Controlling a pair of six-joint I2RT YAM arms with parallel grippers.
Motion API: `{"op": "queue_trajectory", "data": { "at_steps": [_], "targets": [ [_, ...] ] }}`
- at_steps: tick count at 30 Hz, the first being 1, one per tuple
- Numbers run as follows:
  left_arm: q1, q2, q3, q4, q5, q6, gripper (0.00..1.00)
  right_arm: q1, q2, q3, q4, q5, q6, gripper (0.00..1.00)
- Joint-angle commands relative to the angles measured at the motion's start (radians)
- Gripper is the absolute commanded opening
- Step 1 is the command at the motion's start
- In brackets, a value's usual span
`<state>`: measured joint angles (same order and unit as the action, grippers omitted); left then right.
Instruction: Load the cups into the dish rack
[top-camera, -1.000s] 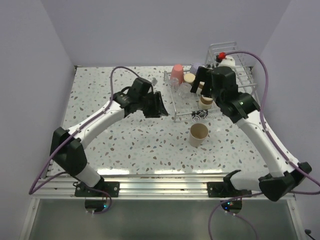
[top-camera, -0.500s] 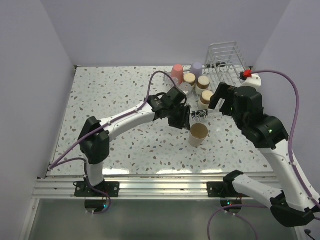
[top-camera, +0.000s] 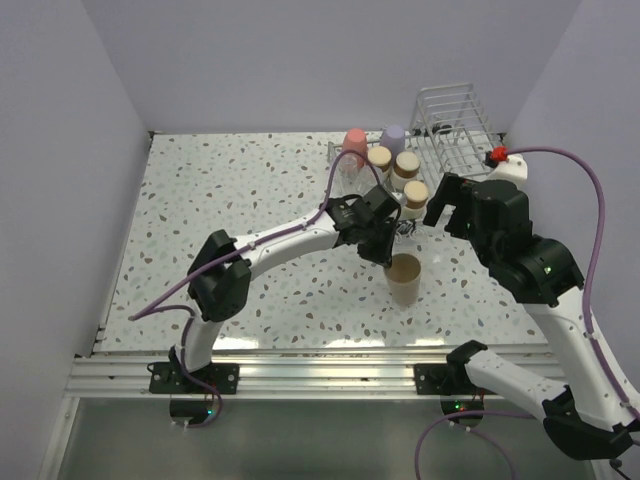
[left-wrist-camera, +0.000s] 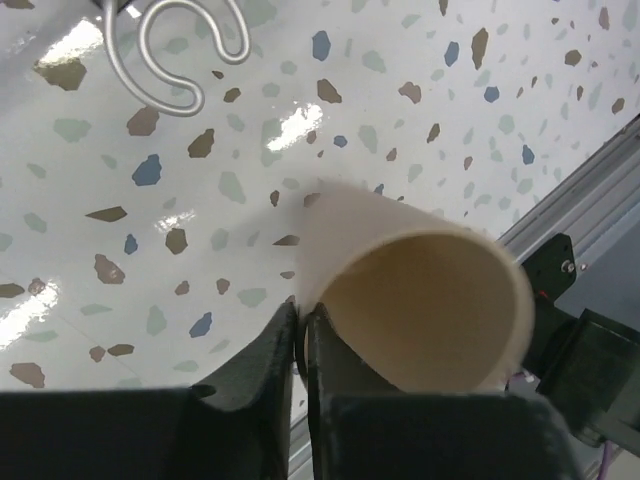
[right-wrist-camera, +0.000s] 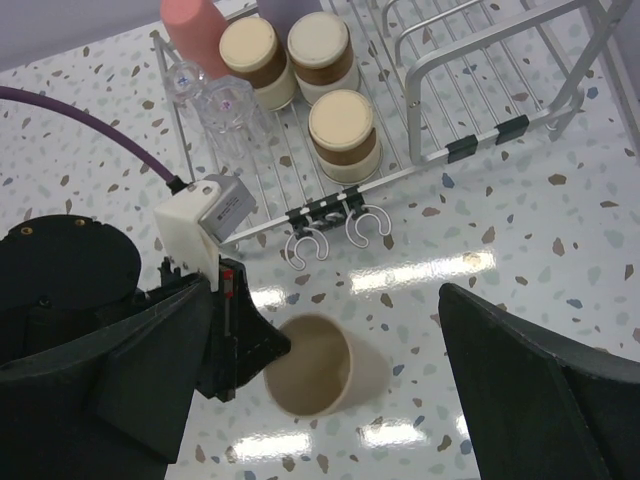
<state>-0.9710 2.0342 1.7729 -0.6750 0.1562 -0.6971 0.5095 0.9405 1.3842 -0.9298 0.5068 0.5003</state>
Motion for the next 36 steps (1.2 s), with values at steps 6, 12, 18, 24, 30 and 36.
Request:
{"op": "queue_trajectory", "data": {
  "at_steps": [6, 12, 18, 24, 30, 36],
  "targets": [
    [0.047, -0.067, 0.047, -0.008, -0.052, 0.018, 0.00, 0.000, 0.026, 0.116, -0.011, -0.005, -0.011, 0.98],
    [0.273, -0.365, -0.218, 0.211, 0.129, -0.062, 0.00, -0.002, 0.096, 0.269, 0.075, -0.143, 0.030, 0.98],
    [0.526, -0.551, -0.349, 0.397, 0.339, -0.189, 0.00, 0.000, 0.188, 0.230, 0.299, -0.434, 0.170, 0.98],
    [0.678, -0.672, -0.556, 0.869, 0.577, -0.543, 0.00, -0.002, 0.279, 0.112, 0.557, -0.677, 0.394, 0.98],
    [0.712, -0.732, -0.629, 1.127, 0.612, -0.654, 0.00, -0.003, 0.334, 0.079, 0.750, -0.754, 0.537, 0.98],
    [0.729, -0.758, -0.687, 1.294, 0.603, -0.770, 0.00, -0.002, 0.368, 0.101, 0.770, -0.761, 0.567, 0.98]
  ]
}}
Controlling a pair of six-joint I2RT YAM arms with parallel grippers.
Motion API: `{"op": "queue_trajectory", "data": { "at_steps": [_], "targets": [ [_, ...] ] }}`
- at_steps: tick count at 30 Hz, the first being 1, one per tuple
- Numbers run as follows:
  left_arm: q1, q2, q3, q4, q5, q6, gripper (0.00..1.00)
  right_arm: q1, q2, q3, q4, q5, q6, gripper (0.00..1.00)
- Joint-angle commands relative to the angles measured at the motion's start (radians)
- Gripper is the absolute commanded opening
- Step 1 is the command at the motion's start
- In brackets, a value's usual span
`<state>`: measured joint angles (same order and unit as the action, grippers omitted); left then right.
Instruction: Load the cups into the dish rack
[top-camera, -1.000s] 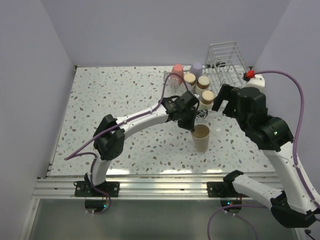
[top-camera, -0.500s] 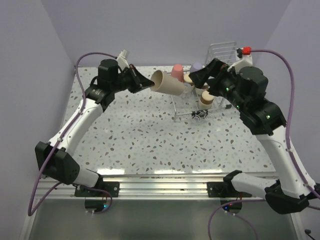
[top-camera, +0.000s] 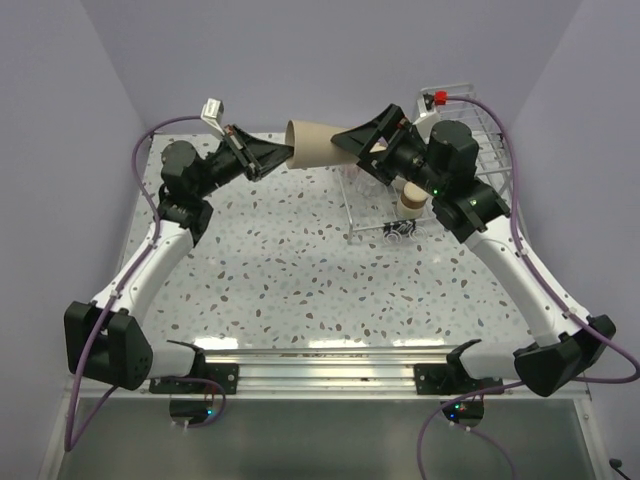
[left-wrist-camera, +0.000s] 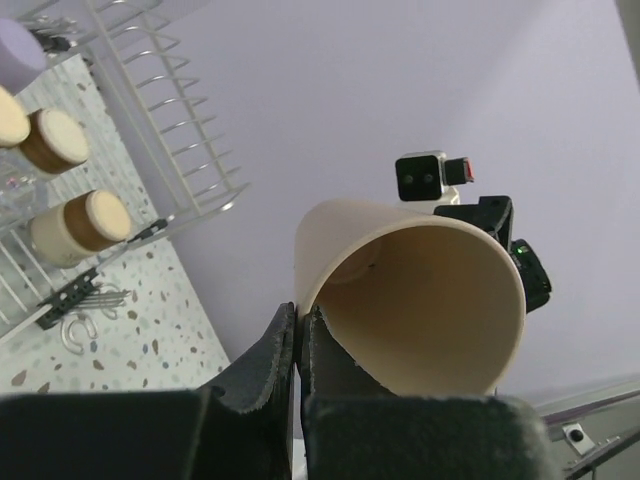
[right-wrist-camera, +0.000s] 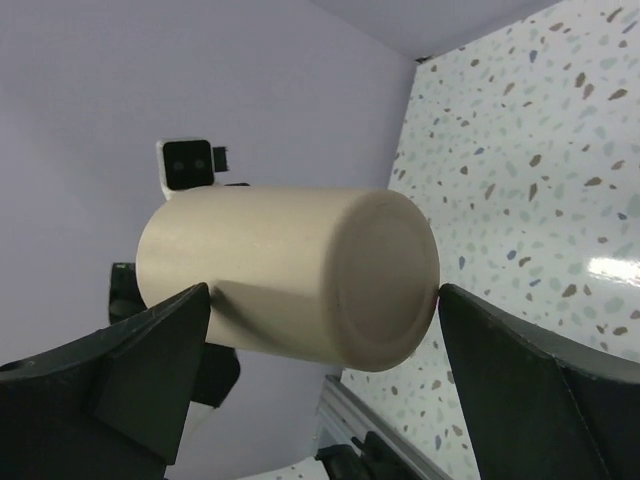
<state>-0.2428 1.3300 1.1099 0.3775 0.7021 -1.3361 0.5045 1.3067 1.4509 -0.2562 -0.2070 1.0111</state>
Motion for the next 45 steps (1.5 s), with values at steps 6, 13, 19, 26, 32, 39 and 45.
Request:
{"op": "queue_trajectory", "data": {
  "at_steps": [6, 13, 19, 26, 32, 39, 45],
  "targets": [
    [0.002, -0.034, -0.127, 0.523, 0.025, -0.305, 0.00, 0.002, 0.009, -0.009, 0.178, -0.068, 0.132, 0.98],
    [0.002, -0.018, -0.145, 0.583, 0.001, -0.336, 0.00, 0.002, 0.025, 0.006, 0.276, -0.092, 0.231, 0.98],
    [0.002, -0.015, -0.188, 0.592, -0.079, -0.368, 0.00, 0.006, 0.019, 0.012, 0.308, -0.117, 0.270, 0.97],
    [0.000, -0.018, -0.185, 0.534, -0.136, -0.351, 0.00, 0.011, 0.013, 0.011, 0.311, -0.127, 0.267, 0.75],
    [-0.001, -0.011, -0.177, 0.525, -0.148, -0.351, 0.00, 0.017, 0.009, 0.003, 0.299, -0.137, 0.248, 0.75],
    [-0.003, -0.008, -0.171, 0.518, -0.116, -0.334, 0.00, 0.017, 0.017, -0.006, 0.310, -0.127, 0.236, 0.39],
    [-0.003, -0.009, -0.163, 0.465, -0.059, -0.298, 0.02, 0.012, 0.023, 0.005, 0.287, -0.124, 0.205, 0.00]
  ]
}}
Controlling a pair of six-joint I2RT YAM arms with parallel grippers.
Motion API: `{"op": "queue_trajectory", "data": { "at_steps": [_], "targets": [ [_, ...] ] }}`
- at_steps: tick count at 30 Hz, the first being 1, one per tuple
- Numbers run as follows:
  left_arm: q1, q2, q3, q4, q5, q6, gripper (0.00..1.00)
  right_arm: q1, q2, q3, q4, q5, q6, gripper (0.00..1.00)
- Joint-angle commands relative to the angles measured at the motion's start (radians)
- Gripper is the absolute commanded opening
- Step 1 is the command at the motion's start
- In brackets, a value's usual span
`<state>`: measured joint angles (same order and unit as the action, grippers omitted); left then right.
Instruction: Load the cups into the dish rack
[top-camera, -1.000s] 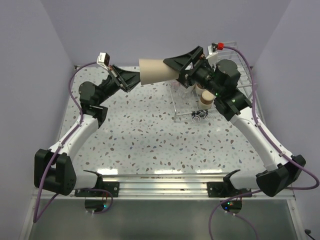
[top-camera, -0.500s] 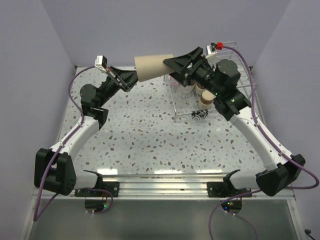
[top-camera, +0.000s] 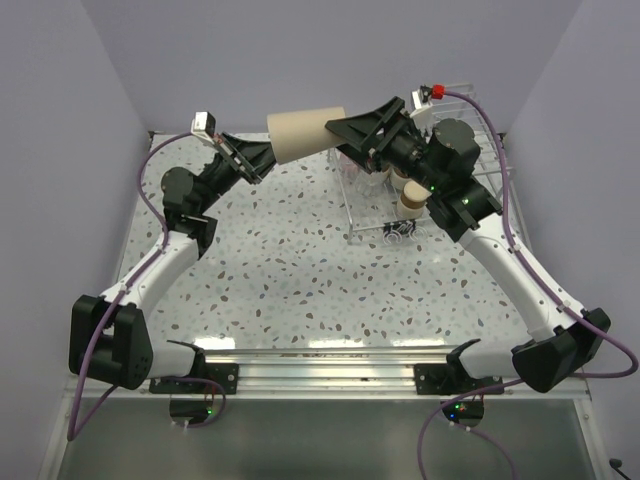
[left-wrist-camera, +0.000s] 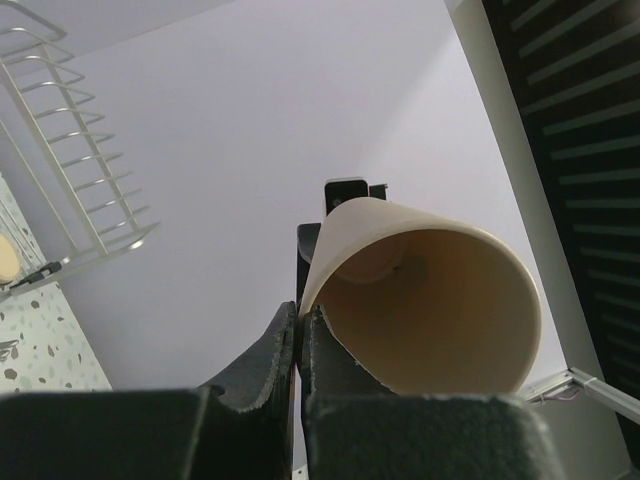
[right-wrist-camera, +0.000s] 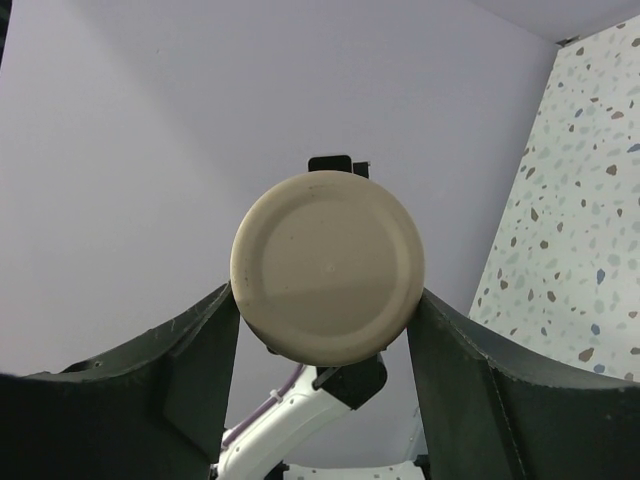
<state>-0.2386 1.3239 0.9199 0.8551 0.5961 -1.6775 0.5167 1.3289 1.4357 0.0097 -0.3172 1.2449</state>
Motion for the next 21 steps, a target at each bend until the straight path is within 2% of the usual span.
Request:
{"op": "queue_trajectory", "data": {
  "at_steps": [1, 8, 15, 17, 21],
  "targets": [
    [-0.007, -0.005, 0.022, -0.013, 0.051, 0.045, 0.03, 0.000, 0.003, 0.022, 0.016, -0.010, -0.030, 0.00],
    [-0.005, -0.015, 0.005, -0.013, 0.090, 0.056, 0.10, -0.001, 0.006, 0.043, 0.000, 0.003, -0.051, 0.00],
    [-0.004, -0.025, 0.008, -0.050, 0.117, 0.091, 0.28, -0.032, -0.008, 0.080, -0.069, 0.030, -0.117, 0.00],
    [-0.002, -0.026, 0.008, -0.077, 0.126, 0.108, 0.38, -0.056, -0.022, 0.068, -0.079, 0.036, -0.122, 0.00],
    [-0.004, -0.032, 0.010, -0.122, 0.133, 0.142, 0.48, -0.112, -0.045, 0.046, -0.088, 0.024, -0.125, 0.00]
  ]
}}
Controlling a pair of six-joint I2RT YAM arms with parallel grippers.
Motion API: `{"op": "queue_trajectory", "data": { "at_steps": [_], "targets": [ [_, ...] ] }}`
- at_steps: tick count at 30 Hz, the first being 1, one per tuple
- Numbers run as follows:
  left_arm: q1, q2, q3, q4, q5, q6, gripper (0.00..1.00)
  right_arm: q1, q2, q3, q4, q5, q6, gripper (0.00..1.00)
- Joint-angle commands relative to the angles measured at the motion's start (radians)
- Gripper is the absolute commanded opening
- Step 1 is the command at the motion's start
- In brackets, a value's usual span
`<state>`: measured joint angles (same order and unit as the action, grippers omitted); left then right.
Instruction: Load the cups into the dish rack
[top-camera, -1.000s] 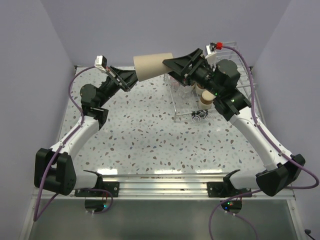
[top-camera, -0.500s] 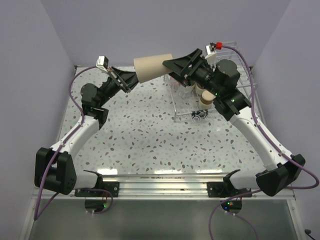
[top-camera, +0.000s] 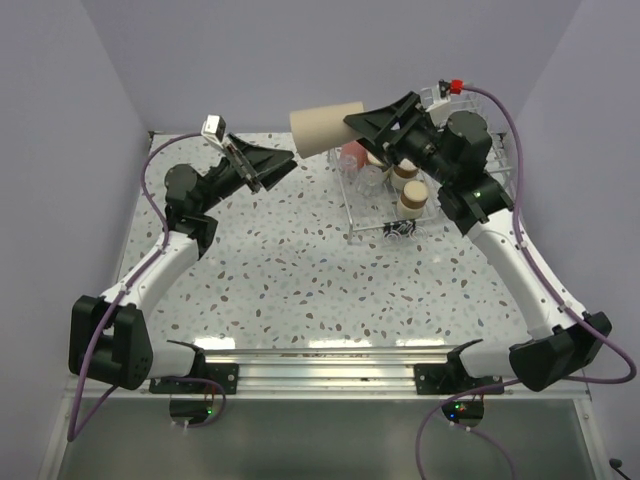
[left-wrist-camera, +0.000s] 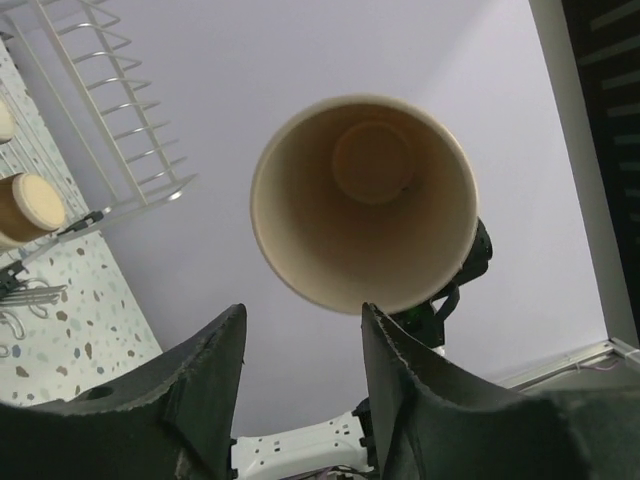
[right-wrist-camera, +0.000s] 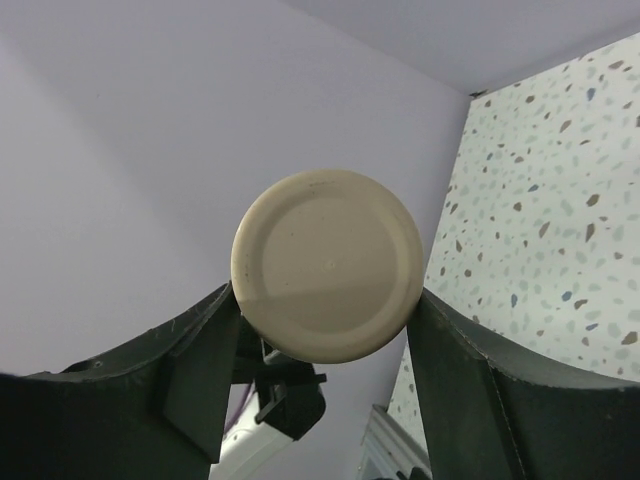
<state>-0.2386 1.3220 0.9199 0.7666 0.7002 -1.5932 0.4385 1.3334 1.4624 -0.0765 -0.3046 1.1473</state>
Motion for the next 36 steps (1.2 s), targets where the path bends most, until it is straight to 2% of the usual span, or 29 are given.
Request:
{"op": "queue_trajectory", "data": {
  "at_steps": [1, 7, 10, 11, 16, 21, 36],
  "targets": [
    [-0.002, -0.032, 0.008, -0.047, 0.028, 0.074, 0.54, -0.052, -0.053, 0.019, -0.011, 0.010, -0.035, 0.00],
    [0.016, -0.067, 0.013, -0.239, 0.010, 0.195, 0.65, -0.083, -0.074, 0.090, -0.178, 0.062, -0.213, 0.00],
    [0.027, -0.081, 0.057, -0.447, -0.016, 0.329, 0.67, -0.083, -0.086, 0.122, -0.290, 0.133, -0.340, 0.00],
    [0.027, -0.081, 0.089, -0.564, -0.028, 0.364, 0.68, -0.081, -0.091, 0.122, -0.349, 0.197, -0.398, 0.00],
    [0.030, -0.090, 0.151, -0.842, -0.071, 0.547, 0.68, -0.081, -0.120, 0.073, -0.460, 0.376, -0.558, 0.00],
    [0.028, -0.110, 0.149, -0.944, -0.105, 0.621, 0.67, -0.081, -0.128, 0.018, -0.460, 0.473, -0.647, 0.00],
    [0.028, -0.096, 0.088, -0.989, -0.087, 0.687, 0.64, -0.075, -0.025, -0.094, -0.399, 0.510, -0.655, 0.00]
  ]
}}
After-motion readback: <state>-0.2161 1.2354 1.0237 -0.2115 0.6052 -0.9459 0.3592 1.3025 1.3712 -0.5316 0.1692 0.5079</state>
